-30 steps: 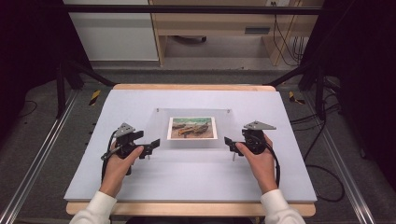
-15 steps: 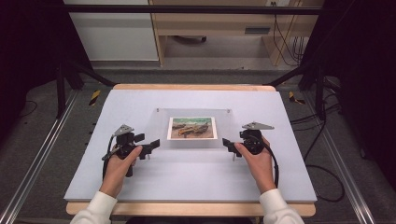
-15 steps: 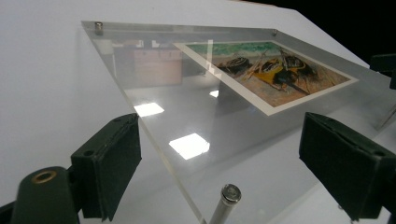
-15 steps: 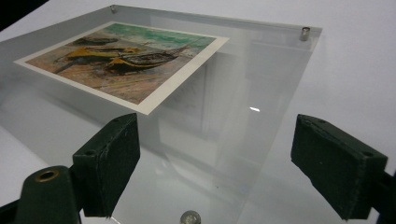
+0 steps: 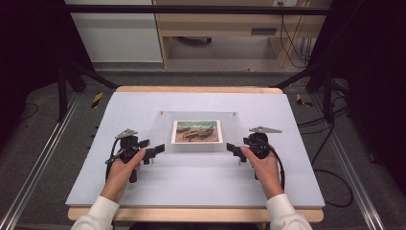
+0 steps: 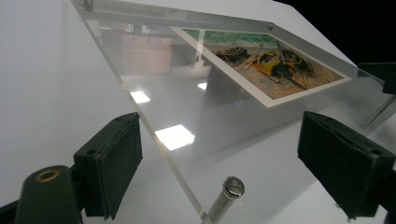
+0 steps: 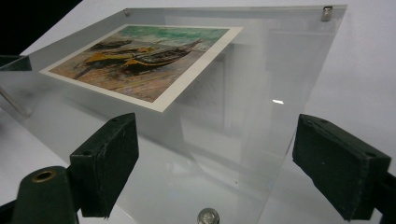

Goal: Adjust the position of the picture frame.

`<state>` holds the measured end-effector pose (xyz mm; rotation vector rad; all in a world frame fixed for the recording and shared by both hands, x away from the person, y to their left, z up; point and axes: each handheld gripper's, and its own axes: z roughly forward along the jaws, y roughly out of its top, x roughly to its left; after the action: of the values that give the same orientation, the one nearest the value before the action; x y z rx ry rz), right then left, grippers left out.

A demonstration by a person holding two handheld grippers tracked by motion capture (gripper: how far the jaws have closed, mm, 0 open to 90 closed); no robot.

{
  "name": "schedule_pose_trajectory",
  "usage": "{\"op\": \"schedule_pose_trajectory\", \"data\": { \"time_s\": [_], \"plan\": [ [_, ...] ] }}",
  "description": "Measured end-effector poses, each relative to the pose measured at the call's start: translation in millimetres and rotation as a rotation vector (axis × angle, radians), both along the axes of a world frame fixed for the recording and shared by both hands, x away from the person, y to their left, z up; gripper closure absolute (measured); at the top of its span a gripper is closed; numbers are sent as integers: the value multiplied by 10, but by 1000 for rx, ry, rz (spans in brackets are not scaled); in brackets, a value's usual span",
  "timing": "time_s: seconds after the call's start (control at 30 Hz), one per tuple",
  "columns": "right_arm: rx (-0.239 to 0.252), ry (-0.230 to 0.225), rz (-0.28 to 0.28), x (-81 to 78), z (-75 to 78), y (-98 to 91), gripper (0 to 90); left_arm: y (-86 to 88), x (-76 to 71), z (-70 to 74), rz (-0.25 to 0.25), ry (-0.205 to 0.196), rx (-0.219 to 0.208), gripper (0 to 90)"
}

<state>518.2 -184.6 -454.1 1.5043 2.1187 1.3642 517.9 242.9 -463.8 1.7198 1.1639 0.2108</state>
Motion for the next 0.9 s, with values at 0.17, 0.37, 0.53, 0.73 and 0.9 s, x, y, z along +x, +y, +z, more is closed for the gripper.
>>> {"op": "schedule_pose_trajectory", "data": {
  "time_s": [0.17, 0.37, 0.53, 0.73, 0.9],
  "plan": [
    [20, 18, 3, -1, -7, -20, 149, 11, 5, -4, -5, 5, -4, 135],
    [44, 38, 0, 5, -22, -36, 148, 44, 24, -31, -16, 30, -35, 132],
    [70, 58, -3, 16, -40, -50, 145, 32, 39, -48, -28, 38, -50, 133],
    [88, 70, 1, 26, -55, -61, 140, -9, 43, -51, -42, 39, -57, 133],
    [100, 83, 5, 34, -63, -43, 146, -2, 54, -50, -46, 38, -53, 140]
  ]
}}
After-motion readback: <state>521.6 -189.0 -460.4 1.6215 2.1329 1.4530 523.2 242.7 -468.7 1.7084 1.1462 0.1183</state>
